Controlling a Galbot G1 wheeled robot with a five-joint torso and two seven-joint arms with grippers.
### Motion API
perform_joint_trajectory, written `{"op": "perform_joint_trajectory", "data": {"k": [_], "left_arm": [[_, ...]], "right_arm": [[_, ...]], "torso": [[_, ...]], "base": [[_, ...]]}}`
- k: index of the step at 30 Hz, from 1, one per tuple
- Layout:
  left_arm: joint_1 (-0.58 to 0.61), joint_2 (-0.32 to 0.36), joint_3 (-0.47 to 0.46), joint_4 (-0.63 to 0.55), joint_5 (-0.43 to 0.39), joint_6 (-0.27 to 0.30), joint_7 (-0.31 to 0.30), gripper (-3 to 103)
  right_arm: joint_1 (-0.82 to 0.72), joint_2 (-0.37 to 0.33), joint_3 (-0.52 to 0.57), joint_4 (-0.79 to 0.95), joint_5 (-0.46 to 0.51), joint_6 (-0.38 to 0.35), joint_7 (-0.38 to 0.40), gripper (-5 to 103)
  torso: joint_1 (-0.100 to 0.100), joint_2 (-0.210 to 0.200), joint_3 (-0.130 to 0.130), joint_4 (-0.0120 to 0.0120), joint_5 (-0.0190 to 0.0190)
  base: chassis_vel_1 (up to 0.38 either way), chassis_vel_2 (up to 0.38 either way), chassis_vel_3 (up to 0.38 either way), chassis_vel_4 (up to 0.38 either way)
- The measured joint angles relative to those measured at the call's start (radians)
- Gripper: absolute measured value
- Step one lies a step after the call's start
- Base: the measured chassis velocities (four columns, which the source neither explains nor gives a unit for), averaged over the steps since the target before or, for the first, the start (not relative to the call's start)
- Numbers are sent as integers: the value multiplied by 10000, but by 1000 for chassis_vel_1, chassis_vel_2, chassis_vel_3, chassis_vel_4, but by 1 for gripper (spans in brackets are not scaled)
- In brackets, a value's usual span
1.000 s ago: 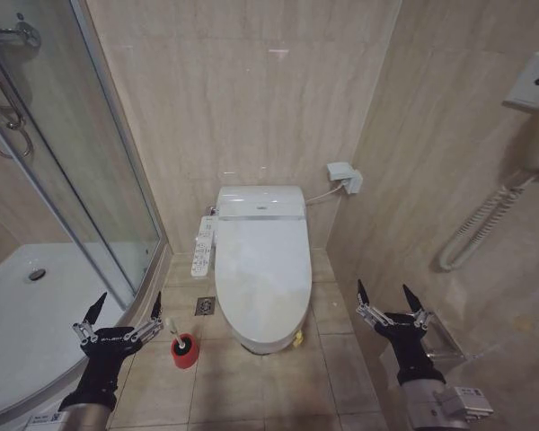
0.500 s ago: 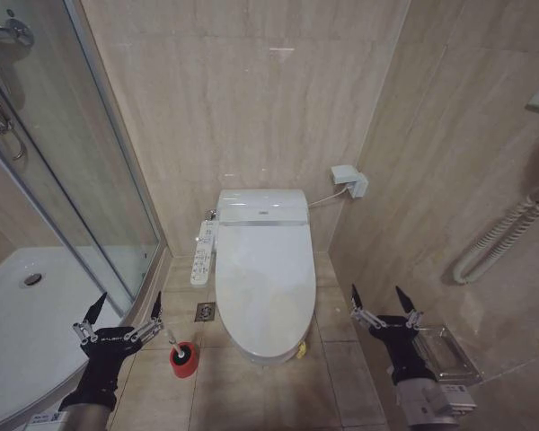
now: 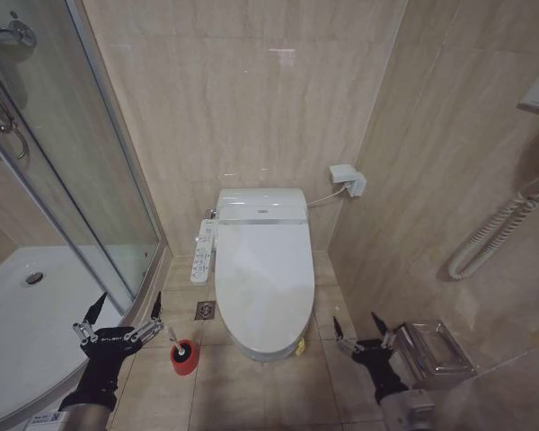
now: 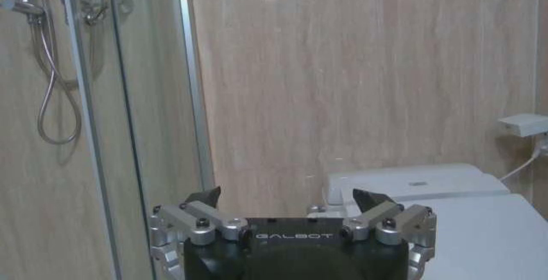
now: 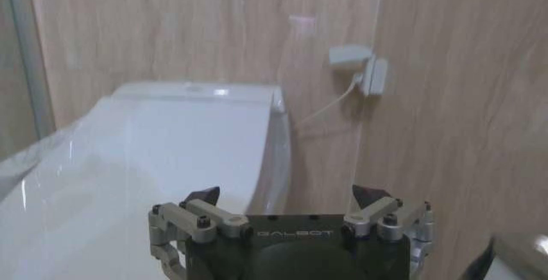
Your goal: Open the toilet lid, clean the toilet bowl with a toilet brush, close the toilet lid, and flush.
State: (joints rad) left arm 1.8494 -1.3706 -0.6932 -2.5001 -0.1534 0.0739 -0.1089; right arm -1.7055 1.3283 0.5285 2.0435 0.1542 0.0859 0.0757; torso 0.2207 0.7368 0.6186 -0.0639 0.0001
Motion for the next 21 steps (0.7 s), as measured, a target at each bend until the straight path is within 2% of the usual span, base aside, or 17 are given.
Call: {"op": "perform_joint_trajectory", "data": {"k": [21], "left_arm": [[0, 0, 0, 0, 0, 0, 0, 100]], "right_arm": [[791, -385, -1183, -2327, -352, 62, 94, 100]], "torso": [[0, 0, 0, 0, -1]], "base": [[0, 0, 0, 0]]}}
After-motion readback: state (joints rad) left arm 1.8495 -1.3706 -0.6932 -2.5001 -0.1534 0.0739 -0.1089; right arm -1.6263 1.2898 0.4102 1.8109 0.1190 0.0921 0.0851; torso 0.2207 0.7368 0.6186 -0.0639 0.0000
